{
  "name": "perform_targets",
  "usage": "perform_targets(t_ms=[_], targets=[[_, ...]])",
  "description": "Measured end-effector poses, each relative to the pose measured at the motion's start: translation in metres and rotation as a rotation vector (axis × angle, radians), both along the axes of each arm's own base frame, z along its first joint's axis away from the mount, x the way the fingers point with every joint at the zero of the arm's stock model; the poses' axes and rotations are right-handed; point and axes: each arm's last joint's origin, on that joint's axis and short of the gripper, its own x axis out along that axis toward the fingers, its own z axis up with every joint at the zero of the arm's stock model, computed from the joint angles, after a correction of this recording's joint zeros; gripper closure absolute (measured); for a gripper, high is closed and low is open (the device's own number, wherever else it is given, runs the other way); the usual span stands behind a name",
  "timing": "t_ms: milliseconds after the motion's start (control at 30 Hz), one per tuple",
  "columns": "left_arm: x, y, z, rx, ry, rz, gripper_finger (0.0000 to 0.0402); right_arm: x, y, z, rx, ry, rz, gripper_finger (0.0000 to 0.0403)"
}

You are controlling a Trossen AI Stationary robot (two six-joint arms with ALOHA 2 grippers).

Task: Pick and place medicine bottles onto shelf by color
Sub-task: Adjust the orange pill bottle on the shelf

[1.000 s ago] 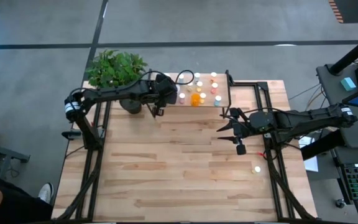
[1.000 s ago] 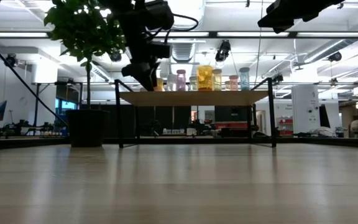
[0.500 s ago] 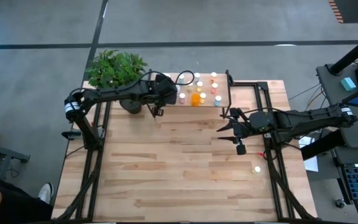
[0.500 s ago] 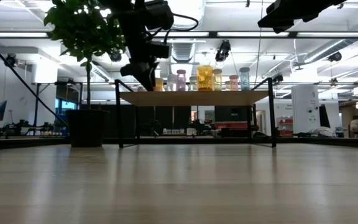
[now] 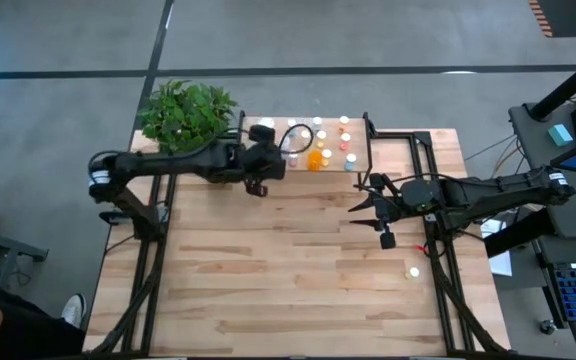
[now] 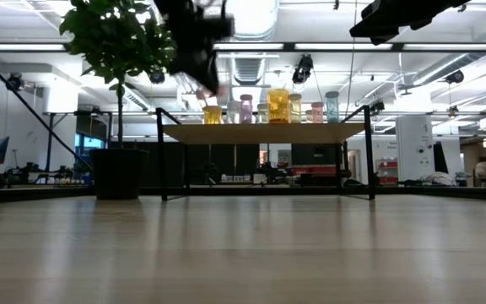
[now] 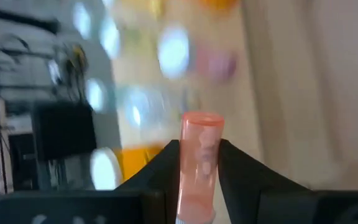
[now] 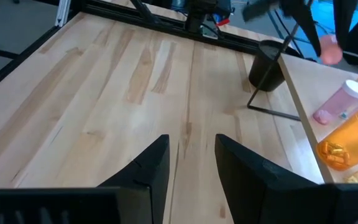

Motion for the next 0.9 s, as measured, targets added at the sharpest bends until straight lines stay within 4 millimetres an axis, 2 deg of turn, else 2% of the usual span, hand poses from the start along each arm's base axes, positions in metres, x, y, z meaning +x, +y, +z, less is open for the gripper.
perform_targets(t_ms=[167, 333, 400, 500, 667, 800, 900], targets=[[0.006, -0.050, 0.025, -0.033, -0.250, -0.092, 0.0325, 0.005, 0.001, -0.002, -0.017, -0.005, 0.008, 0.0284], [0.017, -0.105, 0.041, -0.092, -0.506, -0.224, 0.0325, 0.016, 0.002, -0.008, -0.057, -0.054, 0.028, 0.0284], [0.022, -0.125, 0.044, -0.120, -0.604, -0.273, 0.0325, 0.021, 0.003, -0.012, -0.077, -0.083, 0.036, 0.0284], [0.024, -0.150, 0.036, -0.149, -0.734, -0.341, 0.0324, 0.028, 0.003, -0.017, -0.103, -0.164, 0.045, 0.0284], [0.021, -0.169, 0.008, -0.189, -0.951, -0.388, 0.0324, 0.033, 0.004, -0.030, -0.142, -0.327, 0.051, 0.0284], [0.012, -0.172, -0.010, -0.203, -1.115, -0.419, 0.0324, 0.032, 0.004, -0.041, -0.102, -0.479, 0.046, 0.0284], [0.003, -0.171, -0.022, -0.235, -1.228, -0.483, 0.0324, 0.033, 0.005, -0.046, -0.039, -0.512, 0.034, 0.0268]])
